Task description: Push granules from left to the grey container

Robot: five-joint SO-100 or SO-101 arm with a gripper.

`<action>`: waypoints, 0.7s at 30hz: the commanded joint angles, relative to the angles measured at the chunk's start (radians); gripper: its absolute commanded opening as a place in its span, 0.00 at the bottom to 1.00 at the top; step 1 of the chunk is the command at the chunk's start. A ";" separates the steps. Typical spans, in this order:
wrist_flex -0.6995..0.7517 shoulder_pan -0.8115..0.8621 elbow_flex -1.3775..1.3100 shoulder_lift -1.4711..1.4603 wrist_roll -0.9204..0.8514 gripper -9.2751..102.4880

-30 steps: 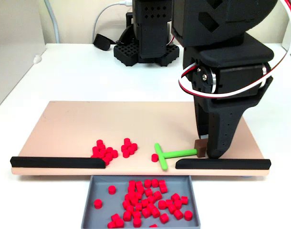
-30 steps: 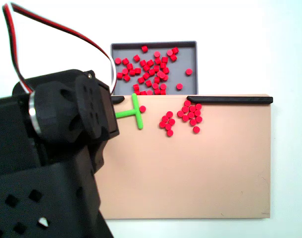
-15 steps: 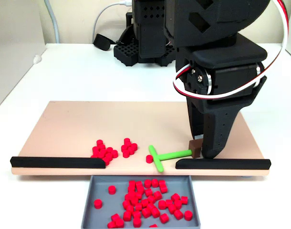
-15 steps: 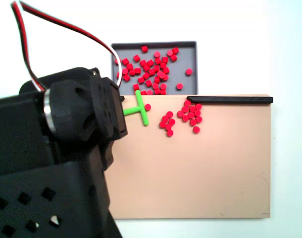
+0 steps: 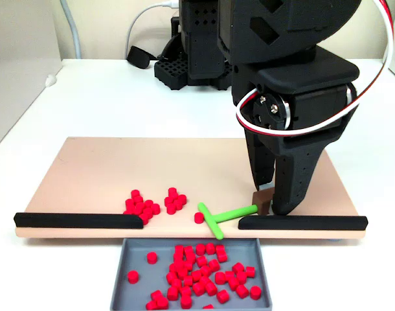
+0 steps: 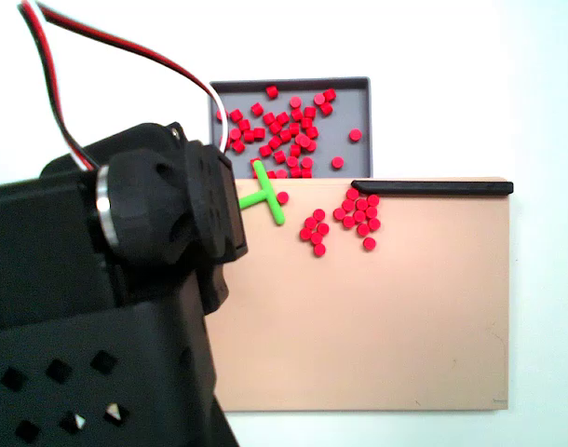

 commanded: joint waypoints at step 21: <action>-0.008 0.048 -0.008 0.034 -0.302 0.08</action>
